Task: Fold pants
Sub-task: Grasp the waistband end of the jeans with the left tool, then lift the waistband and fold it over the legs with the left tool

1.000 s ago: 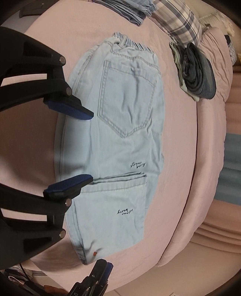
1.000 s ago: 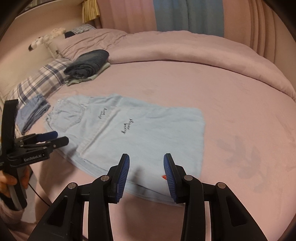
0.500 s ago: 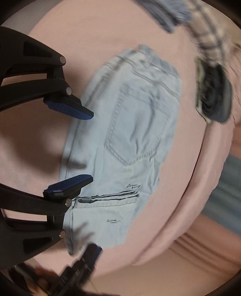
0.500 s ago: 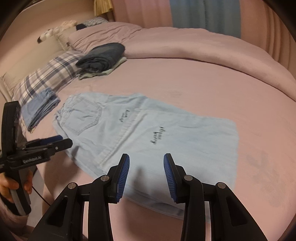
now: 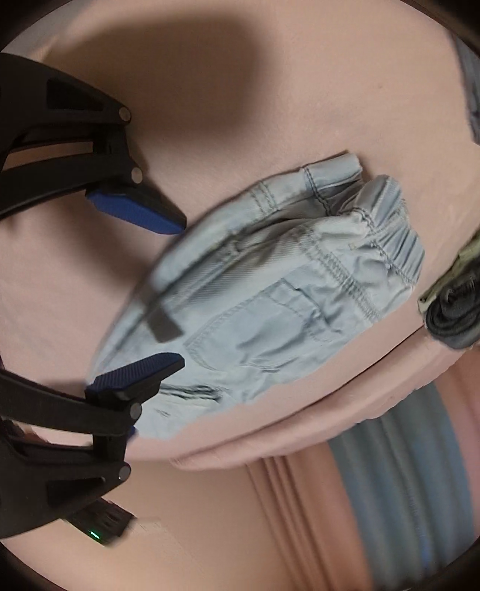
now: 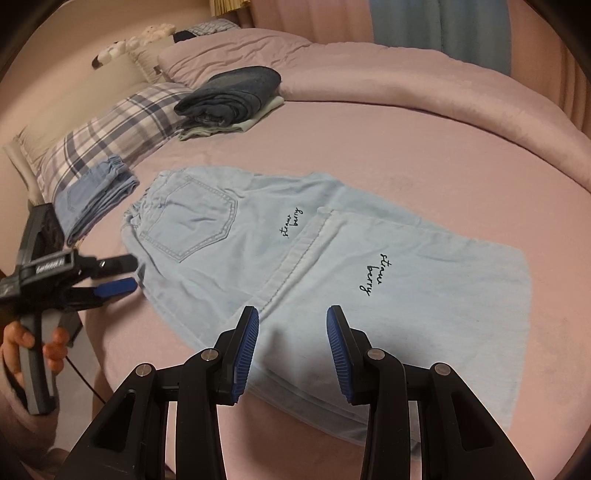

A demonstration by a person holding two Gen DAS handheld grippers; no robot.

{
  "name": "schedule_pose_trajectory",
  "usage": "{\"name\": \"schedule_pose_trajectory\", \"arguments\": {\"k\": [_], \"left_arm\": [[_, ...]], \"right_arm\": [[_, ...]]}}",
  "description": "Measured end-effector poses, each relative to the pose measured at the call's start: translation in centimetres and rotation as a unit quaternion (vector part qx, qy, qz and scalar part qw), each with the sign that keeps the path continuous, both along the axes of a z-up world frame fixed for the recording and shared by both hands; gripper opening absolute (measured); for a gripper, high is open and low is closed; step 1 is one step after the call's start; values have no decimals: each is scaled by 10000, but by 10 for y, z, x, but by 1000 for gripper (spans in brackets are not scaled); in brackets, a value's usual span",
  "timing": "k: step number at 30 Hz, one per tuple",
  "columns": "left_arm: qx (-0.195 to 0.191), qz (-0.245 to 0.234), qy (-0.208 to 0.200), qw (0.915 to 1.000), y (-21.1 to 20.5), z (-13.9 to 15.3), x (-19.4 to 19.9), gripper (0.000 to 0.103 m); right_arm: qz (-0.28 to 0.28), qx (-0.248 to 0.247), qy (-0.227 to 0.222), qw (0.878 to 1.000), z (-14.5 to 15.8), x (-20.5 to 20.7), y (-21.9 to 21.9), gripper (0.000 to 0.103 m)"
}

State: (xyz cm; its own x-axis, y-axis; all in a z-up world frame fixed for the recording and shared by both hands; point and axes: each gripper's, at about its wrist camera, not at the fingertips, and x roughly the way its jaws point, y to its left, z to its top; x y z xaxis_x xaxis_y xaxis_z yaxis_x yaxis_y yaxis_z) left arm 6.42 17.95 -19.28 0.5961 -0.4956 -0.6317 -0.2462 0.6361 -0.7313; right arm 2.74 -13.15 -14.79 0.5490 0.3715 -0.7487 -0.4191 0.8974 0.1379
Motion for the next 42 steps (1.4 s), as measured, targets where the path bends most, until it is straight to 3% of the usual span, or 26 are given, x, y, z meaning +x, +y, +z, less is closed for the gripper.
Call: {"name": "schedule_pose_trajectory", "arguments": {"k": [4, 8, 14, 16, 19, 21, 25, 29, 31, 33, 36, 39, 42], "left_arm": [[-550, 359, -29, 9978, 12, -4, 10, 67], [-821, 689, -193, 9940, 23, -4, 16, 66], [-1030, 1000, -93, 9896, 32, 0, 29, 52], [-901, 1016, -35, 9907, 32, 0, 27, 30], [-715, 983, -50, 9926, 31, 1, 21, 25], [-397, 834, -195, 9955, 27, 11, 19, 21], [383, 459, -681, 9959, 8, 38, 18, 20], [947, 142, -1116, 9891, -8, 61, 11, 20], [1115, 50, -1220, 9862, -12, 66, 8, 20], [1242, -16, -1252, 9843, -16, 67, 6, 20], [1330, -87, -1253, 9831, -21, 67, 12, 20], [1433, -126, -1281, 9813, -25, 71, 16, 20], [1511, -150, -1320, 9795, -30, 76, 24, 20]], "right_arm": [[-31, 30, 13, 10000, -1, 1, 1, 39], [-60, 90, 65, 9999, -5, 1, 2, 39], [59, 120, 103, 9999, -7, 6, 14, 39], [106, 166, 60, 9998, -5, 8, 20, 39], [125, 253, 83, 9996, -4, 18, 25, 39], [120, 245, 115, 9996, -5, 26, 28, 39], [150, 340, 203, 9991, -6, 49, 36, 39], [204, 548, 375, 9976, -9, 78, 50, 36], [181, 673, 496, 9963, -13, 94, 59, 28], [46, 733, 672, 9950, -19, 111, 65, 27], [-153, 438, 1054, 9933, -42, 132, 77, 20], [-23, 77, 908, 9958, -39, 129, 88, 20], [16, 156, 1074, 9941, -32, 120, 82, 20]]}}
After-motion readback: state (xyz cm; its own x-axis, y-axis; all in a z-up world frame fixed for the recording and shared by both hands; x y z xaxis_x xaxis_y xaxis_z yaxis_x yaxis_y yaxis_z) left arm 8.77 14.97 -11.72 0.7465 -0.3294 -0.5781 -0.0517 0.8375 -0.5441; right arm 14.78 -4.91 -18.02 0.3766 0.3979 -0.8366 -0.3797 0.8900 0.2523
